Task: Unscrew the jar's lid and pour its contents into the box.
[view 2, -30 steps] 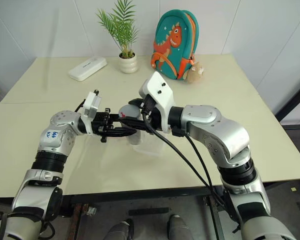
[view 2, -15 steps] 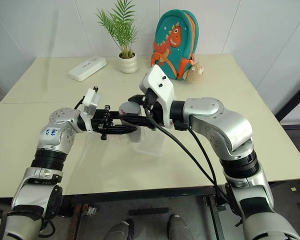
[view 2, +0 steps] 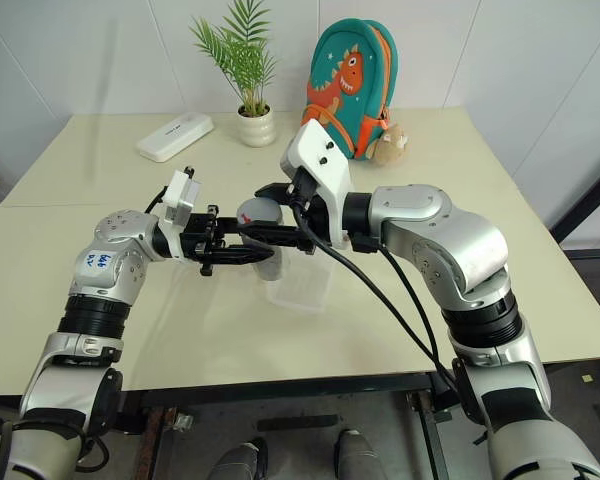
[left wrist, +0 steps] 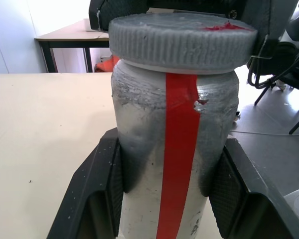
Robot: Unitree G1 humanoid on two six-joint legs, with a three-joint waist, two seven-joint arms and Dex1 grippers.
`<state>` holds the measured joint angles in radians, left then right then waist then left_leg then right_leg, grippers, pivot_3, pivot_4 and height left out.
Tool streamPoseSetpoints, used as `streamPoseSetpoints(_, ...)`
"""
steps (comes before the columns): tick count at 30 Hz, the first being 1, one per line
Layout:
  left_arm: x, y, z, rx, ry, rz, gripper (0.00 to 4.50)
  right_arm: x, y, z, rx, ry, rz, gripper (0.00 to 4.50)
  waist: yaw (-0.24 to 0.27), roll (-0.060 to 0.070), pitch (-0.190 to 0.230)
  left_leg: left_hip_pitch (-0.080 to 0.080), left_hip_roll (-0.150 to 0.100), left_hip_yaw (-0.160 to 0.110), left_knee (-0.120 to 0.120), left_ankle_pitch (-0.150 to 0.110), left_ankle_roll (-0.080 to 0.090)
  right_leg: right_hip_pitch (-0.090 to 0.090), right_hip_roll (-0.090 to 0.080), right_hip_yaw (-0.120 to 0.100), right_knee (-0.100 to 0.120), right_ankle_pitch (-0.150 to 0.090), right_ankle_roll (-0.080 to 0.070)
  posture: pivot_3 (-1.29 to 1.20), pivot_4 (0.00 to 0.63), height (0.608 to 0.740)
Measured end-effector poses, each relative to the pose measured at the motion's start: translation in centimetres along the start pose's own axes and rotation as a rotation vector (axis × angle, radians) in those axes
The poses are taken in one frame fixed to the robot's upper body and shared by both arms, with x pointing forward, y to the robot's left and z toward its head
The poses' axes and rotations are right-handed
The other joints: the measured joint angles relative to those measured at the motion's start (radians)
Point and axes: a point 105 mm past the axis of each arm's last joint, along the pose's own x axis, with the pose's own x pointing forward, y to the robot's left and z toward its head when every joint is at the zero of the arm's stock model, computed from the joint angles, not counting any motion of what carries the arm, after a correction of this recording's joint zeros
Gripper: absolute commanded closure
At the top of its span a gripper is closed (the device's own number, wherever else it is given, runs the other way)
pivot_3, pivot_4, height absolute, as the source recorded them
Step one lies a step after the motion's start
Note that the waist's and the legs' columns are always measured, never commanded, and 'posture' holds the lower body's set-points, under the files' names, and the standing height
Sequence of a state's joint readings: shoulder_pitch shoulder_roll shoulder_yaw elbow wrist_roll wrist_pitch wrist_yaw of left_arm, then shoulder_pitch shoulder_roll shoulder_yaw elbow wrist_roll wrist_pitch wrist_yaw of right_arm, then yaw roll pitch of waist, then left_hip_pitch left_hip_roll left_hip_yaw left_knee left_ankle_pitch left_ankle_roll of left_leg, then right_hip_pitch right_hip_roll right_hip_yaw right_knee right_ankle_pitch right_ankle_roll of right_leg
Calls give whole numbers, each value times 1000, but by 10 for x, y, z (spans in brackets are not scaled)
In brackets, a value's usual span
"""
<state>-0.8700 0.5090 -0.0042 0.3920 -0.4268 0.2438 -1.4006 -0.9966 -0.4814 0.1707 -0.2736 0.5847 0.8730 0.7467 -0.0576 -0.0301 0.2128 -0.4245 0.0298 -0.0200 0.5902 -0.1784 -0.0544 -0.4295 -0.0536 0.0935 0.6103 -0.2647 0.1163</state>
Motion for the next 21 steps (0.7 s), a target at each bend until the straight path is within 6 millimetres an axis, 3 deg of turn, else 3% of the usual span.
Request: streamPoseSetpoints(21,2,1,7,-42,-8,-2,2623,-1,-3,6,-41,-33,12,1963,0,0,0,0,0,0,0,0,0,0,0,0,0,0,0,0,150,740)
